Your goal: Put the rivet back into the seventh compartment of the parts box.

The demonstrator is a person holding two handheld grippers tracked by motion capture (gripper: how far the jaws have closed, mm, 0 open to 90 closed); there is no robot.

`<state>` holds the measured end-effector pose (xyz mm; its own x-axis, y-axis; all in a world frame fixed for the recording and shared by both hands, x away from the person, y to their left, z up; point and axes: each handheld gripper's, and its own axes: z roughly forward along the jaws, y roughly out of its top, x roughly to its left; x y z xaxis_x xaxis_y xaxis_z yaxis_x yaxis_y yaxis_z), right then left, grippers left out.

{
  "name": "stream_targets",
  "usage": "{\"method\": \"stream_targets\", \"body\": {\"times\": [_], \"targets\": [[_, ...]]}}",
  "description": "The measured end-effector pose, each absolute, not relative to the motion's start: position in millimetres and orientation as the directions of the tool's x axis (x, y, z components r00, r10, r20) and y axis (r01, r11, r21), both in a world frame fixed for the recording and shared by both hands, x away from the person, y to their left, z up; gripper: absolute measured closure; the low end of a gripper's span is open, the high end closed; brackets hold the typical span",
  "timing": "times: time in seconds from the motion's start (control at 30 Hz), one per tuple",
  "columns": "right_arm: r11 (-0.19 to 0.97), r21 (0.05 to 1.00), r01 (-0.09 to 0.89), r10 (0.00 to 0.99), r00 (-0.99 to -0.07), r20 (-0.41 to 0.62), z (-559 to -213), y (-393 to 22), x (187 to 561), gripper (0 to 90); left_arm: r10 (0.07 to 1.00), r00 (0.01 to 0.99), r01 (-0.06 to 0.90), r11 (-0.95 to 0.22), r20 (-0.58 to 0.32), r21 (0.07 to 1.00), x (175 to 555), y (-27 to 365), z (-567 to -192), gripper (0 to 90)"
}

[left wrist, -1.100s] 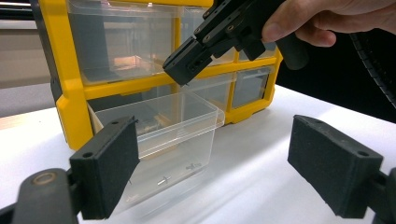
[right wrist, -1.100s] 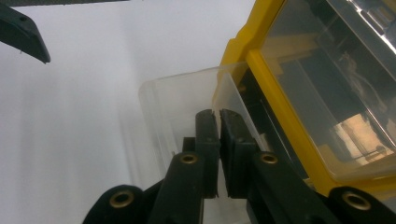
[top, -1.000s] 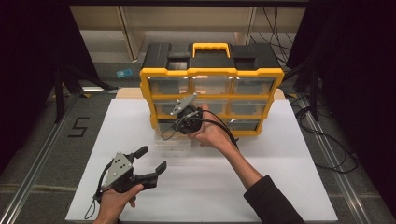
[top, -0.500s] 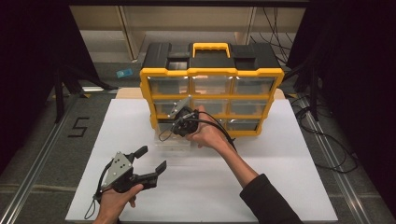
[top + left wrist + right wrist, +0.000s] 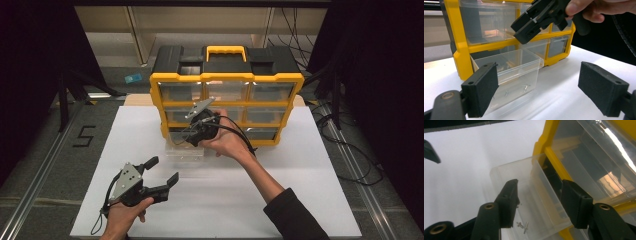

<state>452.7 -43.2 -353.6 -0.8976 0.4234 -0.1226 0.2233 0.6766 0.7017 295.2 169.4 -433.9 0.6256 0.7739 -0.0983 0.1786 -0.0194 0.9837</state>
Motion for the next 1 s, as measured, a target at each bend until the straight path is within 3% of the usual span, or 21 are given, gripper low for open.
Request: {"method": "stream_targets", "body": {"times": [0.57, 1.0], "targets": [[0.615, 0.77, 0.171, 0.411, -0.903, -0.128, -344, -80, 415, 35.2, 0.774, 0.625, 0.182, -0.022, -0.099, 0.983, 295, 169, -434, 16.0], [0.561, 0.807, 0.187, 0.44, -0.893, -0.099, -351, -107, 402, 33.8, 0.769, 0.631, 0.185, -0.019, -0.104, 0.983, 295, 169, -434, 16.1]]}}
